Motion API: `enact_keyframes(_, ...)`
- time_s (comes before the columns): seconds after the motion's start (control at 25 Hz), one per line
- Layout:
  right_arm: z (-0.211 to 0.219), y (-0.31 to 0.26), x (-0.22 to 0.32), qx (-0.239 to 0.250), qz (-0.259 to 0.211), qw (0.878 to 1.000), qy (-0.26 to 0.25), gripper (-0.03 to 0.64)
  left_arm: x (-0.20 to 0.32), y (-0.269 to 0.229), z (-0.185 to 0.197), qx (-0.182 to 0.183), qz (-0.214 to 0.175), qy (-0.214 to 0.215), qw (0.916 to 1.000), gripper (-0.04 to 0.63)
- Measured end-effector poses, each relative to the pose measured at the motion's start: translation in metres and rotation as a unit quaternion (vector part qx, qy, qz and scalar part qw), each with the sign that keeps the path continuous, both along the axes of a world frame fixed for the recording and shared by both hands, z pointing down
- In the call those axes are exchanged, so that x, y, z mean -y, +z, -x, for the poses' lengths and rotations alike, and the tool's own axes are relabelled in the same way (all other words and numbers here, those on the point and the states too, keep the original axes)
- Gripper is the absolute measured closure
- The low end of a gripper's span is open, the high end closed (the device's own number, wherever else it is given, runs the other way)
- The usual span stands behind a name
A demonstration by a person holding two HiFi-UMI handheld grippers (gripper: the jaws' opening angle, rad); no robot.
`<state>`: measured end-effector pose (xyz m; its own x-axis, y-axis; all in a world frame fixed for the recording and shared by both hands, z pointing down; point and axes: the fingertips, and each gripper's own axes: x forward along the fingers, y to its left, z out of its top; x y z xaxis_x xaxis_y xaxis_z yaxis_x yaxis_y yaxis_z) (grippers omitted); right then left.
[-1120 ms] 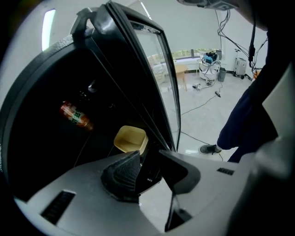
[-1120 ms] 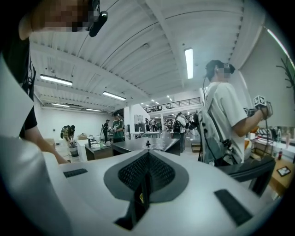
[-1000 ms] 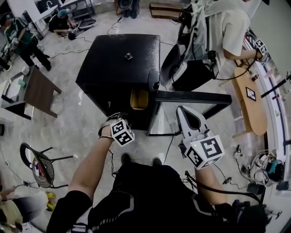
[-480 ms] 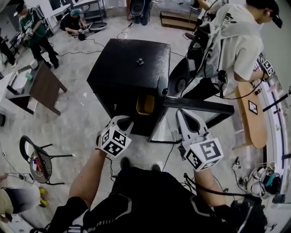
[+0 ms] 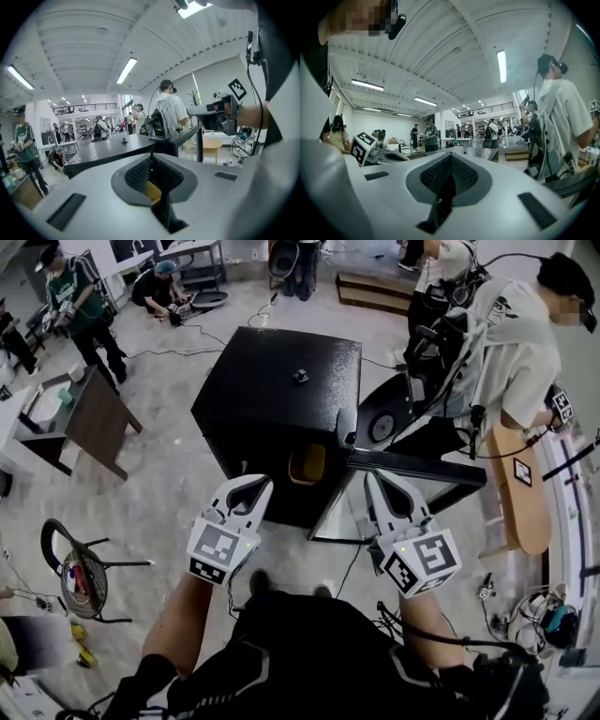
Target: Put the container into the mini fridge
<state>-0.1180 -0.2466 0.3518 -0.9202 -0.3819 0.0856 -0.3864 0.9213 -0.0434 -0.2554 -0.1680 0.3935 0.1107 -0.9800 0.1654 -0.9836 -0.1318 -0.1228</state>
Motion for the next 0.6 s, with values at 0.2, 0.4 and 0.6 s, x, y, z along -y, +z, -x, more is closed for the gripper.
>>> enact_keyframes(0.2, 0.006, -0.006, -0.004, 0.003, -0.003, 1.0, -0.003, 0.609, -0.012, -0.036, 0.005, -0.037, -0.051, -0.019, 0.9978, 0.584)
enact_keyframes(0.4, 0.012, -0.017, -0.004, 0.013, -0.008, 1.0, -0.003, 0.609, -0.023, -0.063, 0.006, -0.076, -0.077, -0.022, 0.9938, 0.586)
enact_keyframes(0.6, 0.013, -0.019, -0.004, 0.016, -0.011, 1.0, 0.014, 0.609, -0.031, -0.081, 0.016, -0.08, -0.101, -0.069, 0.9893, 0.586)
